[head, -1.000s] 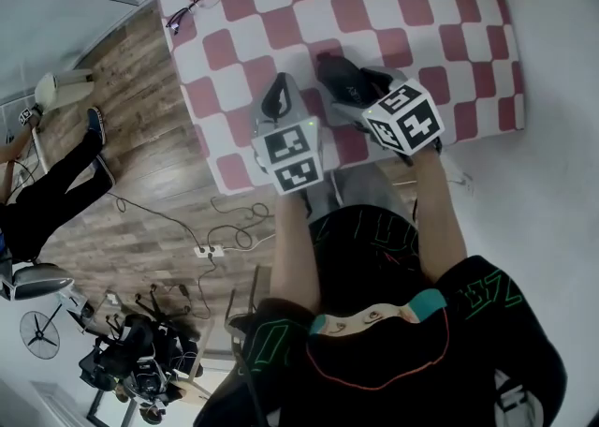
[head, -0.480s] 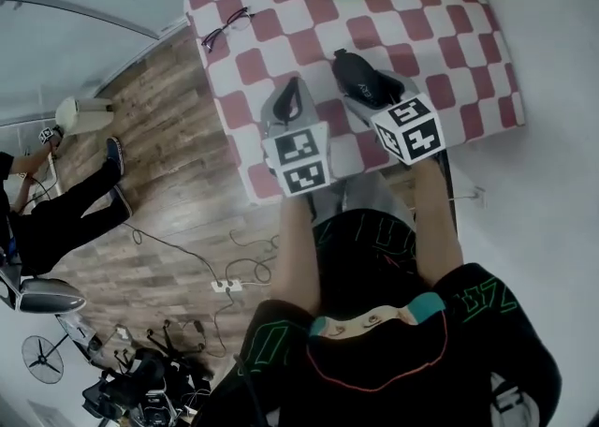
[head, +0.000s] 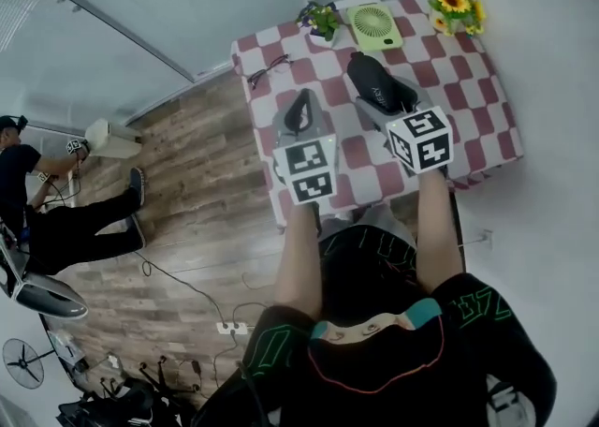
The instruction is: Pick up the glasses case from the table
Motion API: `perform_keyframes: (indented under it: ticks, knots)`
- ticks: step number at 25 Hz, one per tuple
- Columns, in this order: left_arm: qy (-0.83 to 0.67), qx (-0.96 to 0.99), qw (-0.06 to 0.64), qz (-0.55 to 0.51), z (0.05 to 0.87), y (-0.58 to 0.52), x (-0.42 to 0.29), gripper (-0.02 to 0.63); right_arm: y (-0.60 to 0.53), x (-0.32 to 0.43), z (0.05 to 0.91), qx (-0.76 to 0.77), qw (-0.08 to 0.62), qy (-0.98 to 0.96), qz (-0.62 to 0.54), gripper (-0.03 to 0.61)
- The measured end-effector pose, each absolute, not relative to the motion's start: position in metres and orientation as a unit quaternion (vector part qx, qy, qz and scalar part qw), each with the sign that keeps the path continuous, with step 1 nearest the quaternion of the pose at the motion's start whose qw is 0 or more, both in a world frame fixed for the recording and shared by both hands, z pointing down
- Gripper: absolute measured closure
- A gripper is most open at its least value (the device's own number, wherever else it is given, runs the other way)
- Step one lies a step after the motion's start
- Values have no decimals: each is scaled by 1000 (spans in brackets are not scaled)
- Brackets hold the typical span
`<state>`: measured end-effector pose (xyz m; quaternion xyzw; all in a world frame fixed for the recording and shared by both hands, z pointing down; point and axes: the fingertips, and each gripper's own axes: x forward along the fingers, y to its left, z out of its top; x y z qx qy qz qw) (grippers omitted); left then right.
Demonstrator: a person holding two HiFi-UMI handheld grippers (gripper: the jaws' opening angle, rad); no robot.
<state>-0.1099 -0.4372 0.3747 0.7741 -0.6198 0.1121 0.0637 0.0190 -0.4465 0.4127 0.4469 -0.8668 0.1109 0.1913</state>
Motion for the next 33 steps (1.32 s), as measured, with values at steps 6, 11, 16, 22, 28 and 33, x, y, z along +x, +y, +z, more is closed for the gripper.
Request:
perform_keyframes:
  ticks: [6,11,16,22,28,33]
  knots:
    - [-620,780,25,73,324,-444,-115,604,-459,26,360,484,142,-861,70,252]
    - [-622,782,-10,38,281,-445,-113,604,-454,37,312,509,103,-854,13,253]
    - [-617,786,-32,22,263,-451,-109,604,-455,42,286,530,71,-845,-32,253]
    - [-623,782,-27,15,264,-457,-113,604,-458,43,282,526,72,-846,-41,258]
    - [-625,780,-17,17,274,-467,-120,604,-466,37,284,524,79,-846,-49,259]
    - [-626,780,-9,15,277,-467,-124,604,-465,35,281,523,83,-847,-57,259]
